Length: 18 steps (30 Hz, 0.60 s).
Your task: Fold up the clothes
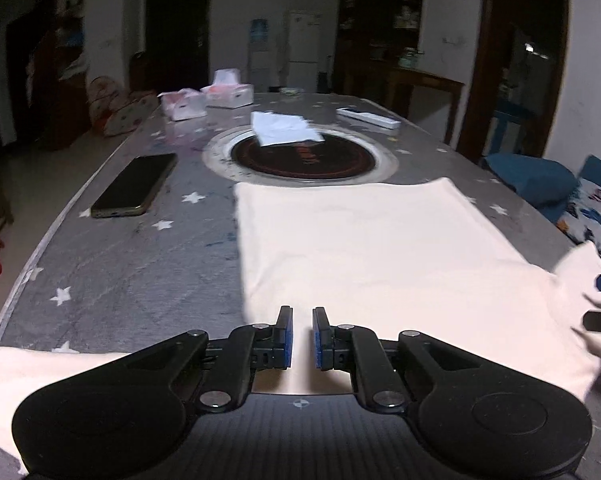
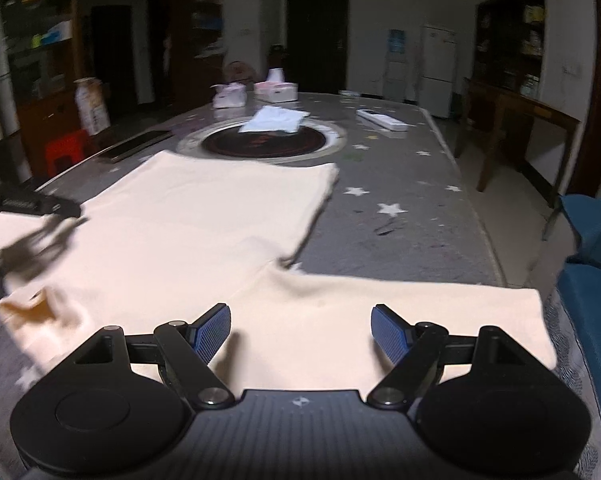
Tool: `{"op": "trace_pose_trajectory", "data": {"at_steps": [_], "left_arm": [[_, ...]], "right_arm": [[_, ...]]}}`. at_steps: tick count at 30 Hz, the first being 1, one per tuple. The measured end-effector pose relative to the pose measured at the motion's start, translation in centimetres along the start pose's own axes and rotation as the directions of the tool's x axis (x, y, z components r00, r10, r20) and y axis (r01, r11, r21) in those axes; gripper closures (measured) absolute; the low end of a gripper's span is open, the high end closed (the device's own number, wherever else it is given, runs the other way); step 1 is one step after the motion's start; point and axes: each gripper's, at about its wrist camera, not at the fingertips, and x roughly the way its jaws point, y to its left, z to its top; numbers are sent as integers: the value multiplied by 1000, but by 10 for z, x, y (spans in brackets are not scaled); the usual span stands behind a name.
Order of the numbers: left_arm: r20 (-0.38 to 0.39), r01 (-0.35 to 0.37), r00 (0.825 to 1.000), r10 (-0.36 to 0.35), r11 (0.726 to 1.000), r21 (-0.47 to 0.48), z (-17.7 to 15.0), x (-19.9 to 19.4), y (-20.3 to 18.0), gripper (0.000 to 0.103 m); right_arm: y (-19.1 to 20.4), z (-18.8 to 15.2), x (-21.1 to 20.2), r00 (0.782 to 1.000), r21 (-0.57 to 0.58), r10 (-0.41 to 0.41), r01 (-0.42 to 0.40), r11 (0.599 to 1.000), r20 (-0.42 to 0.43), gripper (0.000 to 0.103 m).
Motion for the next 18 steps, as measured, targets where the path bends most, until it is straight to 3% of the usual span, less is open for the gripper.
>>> {"op": "trace_pose_trajectory", "data": {"at_steps": [3,9,14,18], "left_arm": [[5,52,999,-52,998,30,-2,-5,-15,92],[-6,159,987,-160,979,130,-11,-6,-51,92],[-14,265,963,-269,939,219,-26,-19,-74,92],[-52,311,950,-309,913,263,-43,-26,-87,92]], "right_arm": [[12,-8,-4,999,-31,28,-29,999,-22,24],[19,-15,-14,999,-95,-5,1,995,-34,24],[13,4,-13,1000,-88,-15,18,996,25,24],[13,19,2,998,-51,48,-46,998,40,29]]}}
